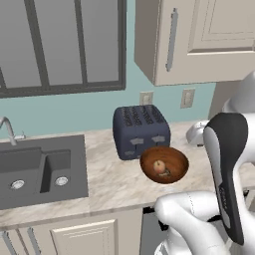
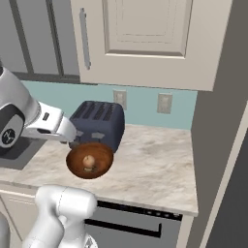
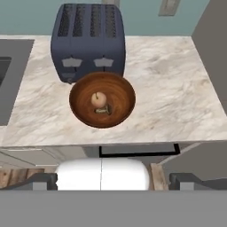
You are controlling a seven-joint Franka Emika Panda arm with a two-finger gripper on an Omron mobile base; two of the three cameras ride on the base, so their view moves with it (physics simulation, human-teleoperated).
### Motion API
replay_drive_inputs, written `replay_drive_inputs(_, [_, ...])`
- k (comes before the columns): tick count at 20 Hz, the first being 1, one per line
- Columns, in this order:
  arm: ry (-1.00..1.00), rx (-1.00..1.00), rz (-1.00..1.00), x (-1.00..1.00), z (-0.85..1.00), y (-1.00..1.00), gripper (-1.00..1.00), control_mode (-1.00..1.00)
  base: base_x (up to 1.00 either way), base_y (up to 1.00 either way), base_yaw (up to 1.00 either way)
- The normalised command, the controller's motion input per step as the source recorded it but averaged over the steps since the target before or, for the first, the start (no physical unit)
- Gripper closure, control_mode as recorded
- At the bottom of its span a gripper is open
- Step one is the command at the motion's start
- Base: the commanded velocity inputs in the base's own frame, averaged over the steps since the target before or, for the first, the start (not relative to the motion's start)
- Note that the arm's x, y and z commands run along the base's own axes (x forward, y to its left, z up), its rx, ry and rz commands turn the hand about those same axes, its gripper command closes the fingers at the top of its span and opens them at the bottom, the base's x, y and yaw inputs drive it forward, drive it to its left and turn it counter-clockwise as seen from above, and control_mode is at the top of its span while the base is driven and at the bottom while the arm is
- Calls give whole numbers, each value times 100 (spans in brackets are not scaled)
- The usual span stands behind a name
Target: Take the mushroom, peach, and broccoli from the freezer and place them in the bowl on the counter.
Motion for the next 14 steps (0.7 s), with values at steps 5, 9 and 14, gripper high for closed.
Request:
replay_drive_inputs(5, [0,0,0,0,0,0,-100,100,-99,9,-3])
replay_drive_inputs(9, [0,0,0,0,0,0,-100,100,-100,33,-2])
replay_drive_inputs(14, [0,0,0,0,0,0,-100,100,-100,16,0])
